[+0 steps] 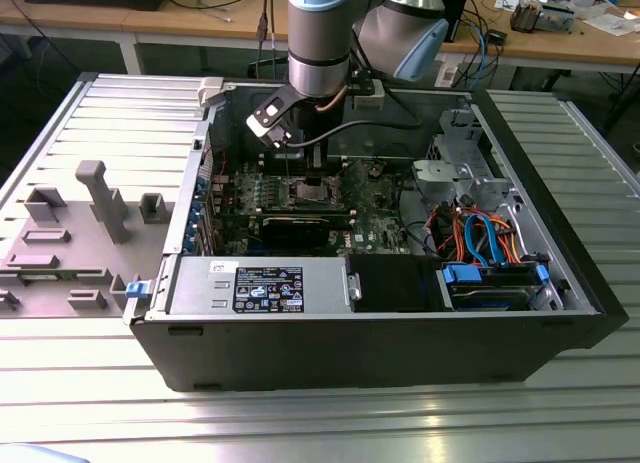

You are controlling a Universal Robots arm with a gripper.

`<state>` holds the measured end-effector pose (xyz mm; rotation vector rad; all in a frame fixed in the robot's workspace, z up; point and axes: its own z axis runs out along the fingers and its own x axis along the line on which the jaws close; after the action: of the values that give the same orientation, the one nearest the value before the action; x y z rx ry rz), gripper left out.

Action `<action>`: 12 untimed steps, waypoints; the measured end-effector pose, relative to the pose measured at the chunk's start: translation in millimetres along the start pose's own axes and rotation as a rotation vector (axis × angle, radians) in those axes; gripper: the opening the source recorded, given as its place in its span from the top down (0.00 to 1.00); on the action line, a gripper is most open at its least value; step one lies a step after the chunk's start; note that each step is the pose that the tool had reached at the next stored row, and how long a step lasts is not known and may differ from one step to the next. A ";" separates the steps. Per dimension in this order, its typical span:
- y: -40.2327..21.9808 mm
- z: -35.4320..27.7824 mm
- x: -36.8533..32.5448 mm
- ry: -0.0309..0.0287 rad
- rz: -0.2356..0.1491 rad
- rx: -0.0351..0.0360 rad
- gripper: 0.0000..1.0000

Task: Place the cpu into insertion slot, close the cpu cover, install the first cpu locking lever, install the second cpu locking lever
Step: 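Place the cpu into insertion slot, then close the cpu cover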

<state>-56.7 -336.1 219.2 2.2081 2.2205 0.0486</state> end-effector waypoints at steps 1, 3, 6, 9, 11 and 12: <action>0.0 0.0 0.0 0.0000 0.000 -0.0001 0.89; 0.0 0.0 0.0 0.0000 0.000 -0.0001 0.89; 0.0 -0.3 0.0 -0.0001 0.000 0.0000 0.89; 0.3 -2.1 0.0 -0.0003 0.000 0.0000 0.89; 0.4 -2.7 0.1 0.0000 0.000 -0.0002 0.89; 0.4 -2.8 0.1 0.0000 0.000 -0.0002 0.89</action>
<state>-56.4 -336.1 222.0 2.2079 2.2206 0.0488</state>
